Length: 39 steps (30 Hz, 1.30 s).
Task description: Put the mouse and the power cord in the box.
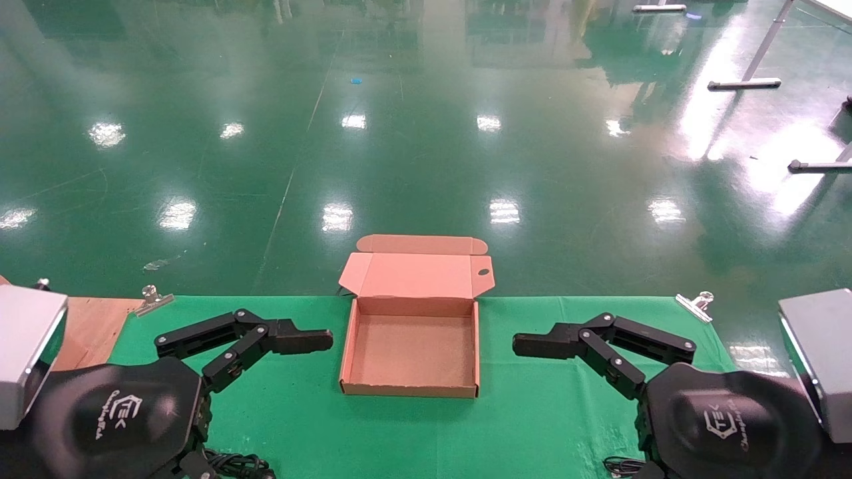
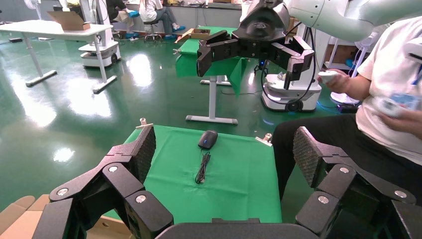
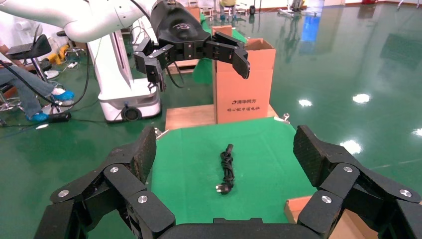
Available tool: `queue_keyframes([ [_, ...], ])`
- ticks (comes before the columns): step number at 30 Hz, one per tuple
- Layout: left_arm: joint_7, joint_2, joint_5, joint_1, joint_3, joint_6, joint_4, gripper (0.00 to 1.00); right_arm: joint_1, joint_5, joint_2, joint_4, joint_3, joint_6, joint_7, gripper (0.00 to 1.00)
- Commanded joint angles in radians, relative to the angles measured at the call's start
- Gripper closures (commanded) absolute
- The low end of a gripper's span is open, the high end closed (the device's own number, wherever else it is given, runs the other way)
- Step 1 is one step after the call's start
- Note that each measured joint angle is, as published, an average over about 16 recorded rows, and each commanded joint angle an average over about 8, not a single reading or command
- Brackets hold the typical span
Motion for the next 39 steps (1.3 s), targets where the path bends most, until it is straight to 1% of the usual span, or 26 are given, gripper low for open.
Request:
queue_keyframes([
  [1, 0.000, 0.000, 0.000, 0.000, 0.000, 0.000, 0.000, 0.00, 0.000, 0.000, 0.000, 0.000, 0.000, 0.000, 0.000, 0.00],
  [26, 0.004, -0.003, -0.004, 0.002, -0.002, 0.004, 0.007, 0.00, 0.002, -0.005, 0.001, 0.003, -0.001, -0.003, -0.002, 0.00],
  [29, 0.019, -0.009, 0.000, 0.007, 0.001, 0.026, 0.017, 0.00, 0.018, -0.055, 0.017, 0.018, -0.017, -0.014, -0.005, 0.00],
  [33, 0.055, -0.015, 0.028, 0.002, 0.026, 0.067, 0.043, 0.00, 0.066, -0.177, 0.052, 0.041, -0.059, -0.038, -0.005, 0.00],
  [36, 0.086, -0.021, 0.081, -0.024, 0.070, 0.086, 0.058, 0.00, 0.117, -0.288, 0.077, 0.051, -0.103, -0.059, -0.016, 0.00],
  [39, 0.116, -0.024, 0.153, -0.066, 0.130, 0.091, 0.079, 0.00, 0.174, -0.397, 0.090, 0.055, -0.161, -0.077, -0.052, 0.00],
])
